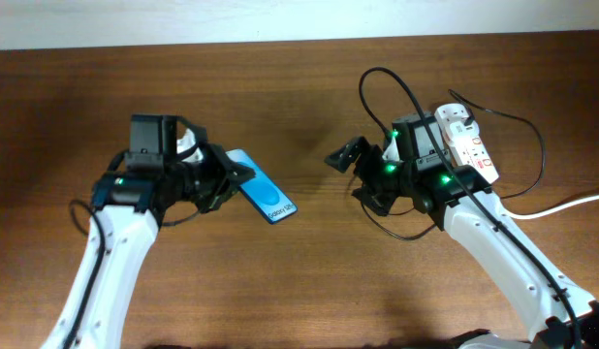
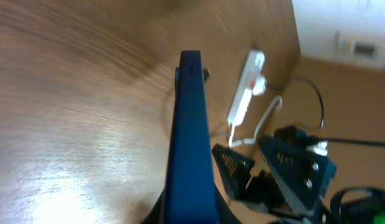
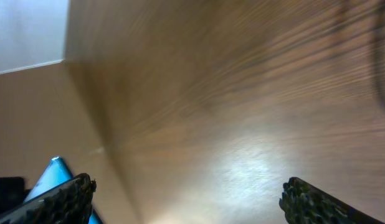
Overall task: Plug charger to phone and switch on socket
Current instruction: 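Release the phone from the right gripper and move it toward the cable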
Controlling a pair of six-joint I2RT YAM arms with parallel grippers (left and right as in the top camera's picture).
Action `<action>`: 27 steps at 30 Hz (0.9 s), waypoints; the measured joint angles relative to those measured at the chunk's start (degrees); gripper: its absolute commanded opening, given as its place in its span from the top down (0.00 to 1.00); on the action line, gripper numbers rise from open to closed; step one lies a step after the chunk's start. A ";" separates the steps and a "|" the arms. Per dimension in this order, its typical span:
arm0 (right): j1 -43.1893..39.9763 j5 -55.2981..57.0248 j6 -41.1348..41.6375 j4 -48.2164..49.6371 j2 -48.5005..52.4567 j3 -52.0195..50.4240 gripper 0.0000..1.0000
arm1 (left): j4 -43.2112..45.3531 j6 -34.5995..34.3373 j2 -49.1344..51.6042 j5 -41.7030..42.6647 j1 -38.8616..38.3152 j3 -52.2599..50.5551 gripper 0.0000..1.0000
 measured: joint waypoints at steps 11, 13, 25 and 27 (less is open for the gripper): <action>-6.95 3.04 -2.05 -1.55 3.10 0.00 0.05 | 11.63 5.31 17.70 27.04 0.00 0.00 1.00; -7.48 2.99 -2.25 -0.96 6.34 0.00 0.12 | 13.42 3.34 19.85 30.38 0.00 0.00 1.00; -11.96 3.67 -0.50 11.58 19.56 -0.04 0.37 | 16.57 -1.03 20.70 36.35 0.00 0.00 1.00; -12.00 4.57 -0.52 11.76 19.69 -0.04 0.38 | 16.55 -1.03 20.70 36.09 0.00 0.00 1.00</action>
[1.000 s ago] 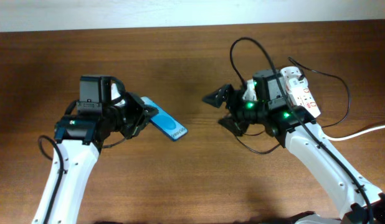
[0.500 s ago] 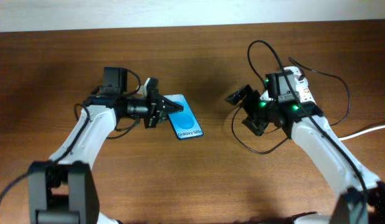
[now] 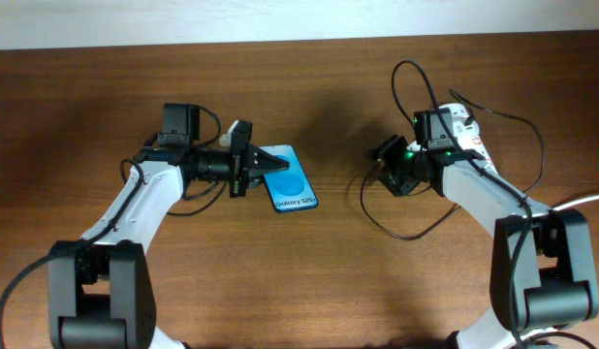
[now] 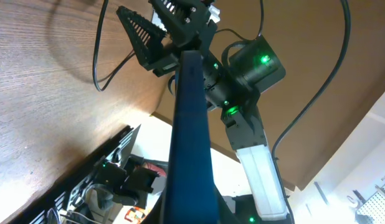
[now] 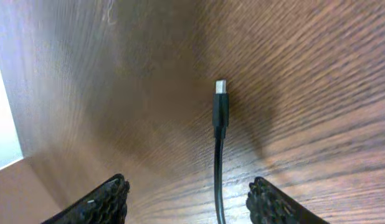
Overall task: Plug charger to phone and switch on socket
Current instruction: 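Release the phone from the right gripper and move it toward the cable, then lower the right gripper onto the black USB-C cable end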
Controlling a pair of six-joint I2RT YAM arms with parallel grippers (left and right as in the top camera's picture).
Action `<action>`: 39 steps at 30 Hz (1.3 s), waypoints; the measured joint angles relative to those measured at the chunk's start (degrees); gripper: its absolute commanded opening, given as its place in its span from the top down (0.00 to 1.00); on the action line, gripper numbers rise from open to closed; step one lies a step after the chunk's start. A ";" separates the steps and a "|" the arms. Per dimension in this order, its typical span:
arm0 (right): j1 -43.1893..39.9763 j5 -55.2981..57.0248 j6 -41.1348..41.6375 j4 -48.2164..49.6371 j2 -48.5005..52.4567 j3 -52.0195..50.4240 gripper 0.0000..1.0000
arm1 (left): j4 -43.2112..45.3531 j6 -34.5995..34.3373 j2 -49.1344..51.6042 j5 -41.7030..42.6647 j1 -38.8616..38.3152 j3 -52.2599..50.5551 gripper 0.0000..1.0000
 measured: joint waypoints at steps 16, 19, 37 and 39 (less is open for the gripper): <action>0.17 2.16 0.74 0.00 4.66 0.07 0.64 | 0.00 -0.20 0.00 -2.36 0.00 0.00 1.00; 0.17 2.23 0.79 0.46 4.76 0.07 0.65 | 0.00 -0.20 0.00 -2.40 0.00 0.00 1.00; 2.69 4.04 0.87 4.79 5.99 0.04 0.76 | 0.00 -0.22 0.00 -3.43 0.00 0.00 1.00; 2.78 4.24 0.92 4.68 6.12 0.07 0.76 | 0.00 -0.22 0.00 -3.45 0.00 0.00 1.00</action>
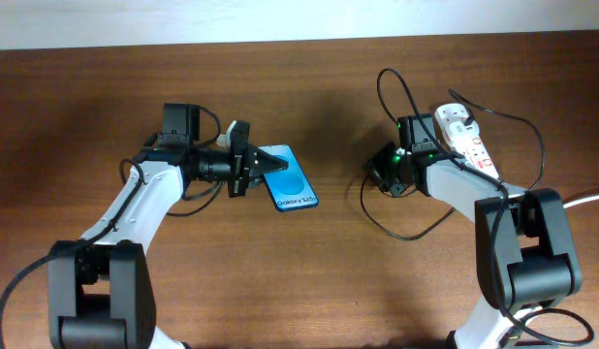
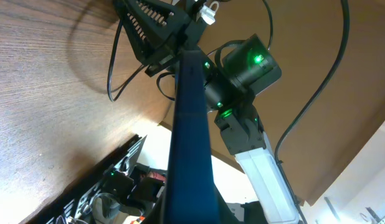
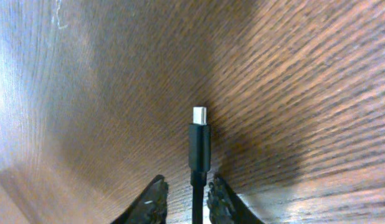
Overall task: Plug charger to phone and switch on socket
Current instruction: 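Lower the right gripper onto the black USB-C cable end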
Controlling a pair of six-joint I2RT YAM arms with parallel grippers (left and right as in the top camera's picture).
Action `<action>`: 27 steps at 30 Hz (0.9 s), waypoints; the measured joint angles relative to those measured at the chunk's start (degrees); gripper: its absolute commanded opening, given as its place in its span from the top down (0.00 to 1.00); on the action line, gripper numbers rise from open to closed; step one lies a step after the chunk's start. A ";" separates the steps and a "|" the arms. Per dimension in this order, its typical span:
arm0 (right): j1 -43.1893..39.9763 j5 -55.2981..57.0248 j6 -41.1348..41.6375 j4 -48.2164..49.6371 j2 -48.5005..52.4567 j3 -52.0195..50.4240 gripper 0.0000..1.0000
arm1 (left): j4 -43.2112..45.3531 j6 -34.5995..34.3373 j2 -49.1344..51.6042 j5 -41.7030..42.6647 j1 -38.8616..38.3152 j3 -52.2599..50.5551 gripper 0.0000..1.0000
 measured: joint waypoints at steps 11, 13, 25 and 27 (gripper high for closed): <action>-1.05 0.59 0.11 -1.14 0.02 0.31 0.87 | 0.00 0.00 0.00 -0.13 0.00 0.00 1.00; -1.11 1.05 0.26 -1.38 0.13 0.31 0.92 | 0.00 0.02 0.00 -0.15 0.00 0.00 1.00; -1.33 -4.13 -10.75 -1.79 0.24 0.31 0.96 | 0.09 2.69 0.00 0.61 0.00 0.00 1.00; -1.38 -7.52 -16.44 -3.76 -0.57 0.31 0.96 | 0.13 5.57 0.00 1.77 0.00 0.00 1.00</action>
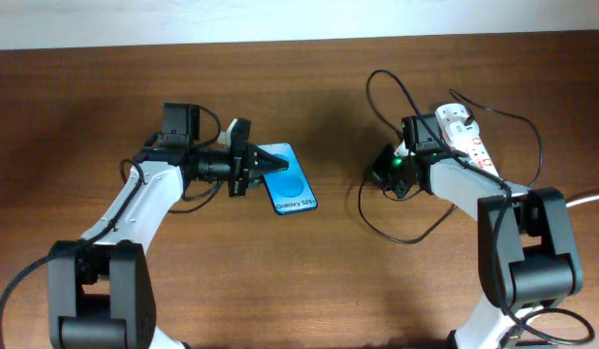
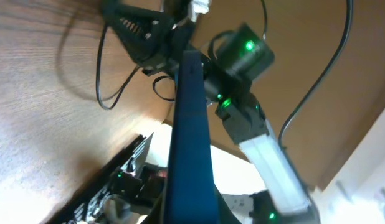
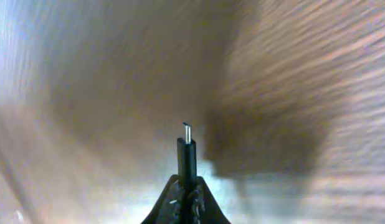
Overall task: Plug charger to phone and switch on socket
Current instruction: 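Lower the right gripper onto the black USB-C cable end, then grasp the USB-C plug with the right gripper and carry it toward the phone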
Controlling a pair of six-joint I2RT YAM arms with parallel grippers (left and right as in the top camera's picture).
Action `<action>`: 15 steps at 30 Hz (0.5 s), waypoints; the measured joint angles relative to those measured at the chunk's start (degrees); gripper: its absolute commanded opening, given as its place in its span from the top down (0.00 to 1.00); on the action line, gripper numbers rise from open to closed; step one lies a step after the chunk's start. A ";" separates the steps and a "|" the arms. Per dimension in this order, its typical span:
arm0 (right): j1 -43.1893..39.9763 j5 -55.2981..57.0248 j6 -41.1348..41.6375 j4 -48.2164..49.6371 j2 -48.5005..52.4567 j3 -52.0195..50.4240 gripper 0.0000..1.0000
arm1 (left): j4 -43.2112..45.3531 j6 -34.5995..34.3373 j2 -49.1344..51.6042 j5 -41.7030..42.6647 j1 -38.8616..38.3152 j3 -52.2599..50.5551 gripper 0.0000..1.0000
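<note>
The blue phone (image 1: 288, 184) is held above the table left of centre, my left gripper (image 1: 243, 171) shut on its near end. In the left wrist view the phone (image 2: 189, 137) shows edge-on, pointing at the right arm. My right gripper (image 1: 389, 173) is shut on the black charger plug (image 3: 187, 158), whose metal tip sticks out ahead of the closed fingers (image 3: 174, 202). The black cable (image 1: 396, 228) loops back to the white socket strip (image 1: 464, 141) at the right rear.
A white cable (image 1: 571, 204) runs off the right edge from the socket strip. Bare wooden table (image 1: 299, 281) lies between and in front of the arms. The back wall edge (image 1: 280, 39) bounds the far side.
My right gripper has closed onto the charger plug, which was lying between its nearly closed fingers, and the plug now looks raised from the wood. The left gripper and phone have hardly moved.
First my left gripper held the phone at the left while my right gripper stood open near the socket strip. Then the phone was turned toward the right arm and the open right gripper faced the plug lying on the table. The fingers narrowed around it and are now shut.
</note>
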 measured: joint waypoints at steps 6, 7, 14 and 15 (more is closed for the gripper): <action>0.00 -10.88 -16.83 -16.28 -11.78 0.00 0.96 | 0.72 7.30 0.00 4.00 0.00 0.00 1.00; 0.00 -13.11 -20.11 -19.98 -14.58 0.00 0.96 | 0.94 8.28 0.00 4.92 0.00 0.00 1.00; 0.00 -26.73 -38.58 -39.36 -28.30 0.00 0.96 | 1.07 10.88 0.00 7.06 0.00 0.00 1.00; 0.02 -29.07 -42.27 -41.29 -29.27 0.00 0.96 | 1.05 11.04 0.00 7.15 0.00 0.00 1.00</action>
